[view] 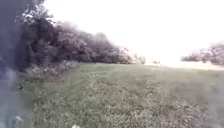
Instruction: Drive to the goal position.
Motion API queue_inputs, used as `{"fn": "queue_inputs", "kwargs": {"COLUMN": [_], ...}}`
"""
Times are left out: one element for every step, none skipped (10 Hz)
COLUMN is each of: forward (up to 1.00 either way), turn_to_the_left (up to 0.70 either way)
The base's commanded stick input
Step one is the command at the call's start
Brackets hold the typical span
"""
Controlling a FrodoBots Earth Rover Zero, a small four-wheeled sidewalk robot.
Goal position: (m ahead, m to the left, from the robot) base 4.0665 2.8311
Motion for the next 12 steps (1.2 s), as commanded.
{"fn": "queue_inputs", "kwargs": {"forward": [0.7,0.7,0.7,0.7,0.7,0.7,0.7,0.7,0.7,0.7,0.7,0.7], "turn_to_the_left": [0.0,0.0,0.0,0.0,0.0,0.0,0.0,0.0,0.0,0.0,0.0,0.0]}}
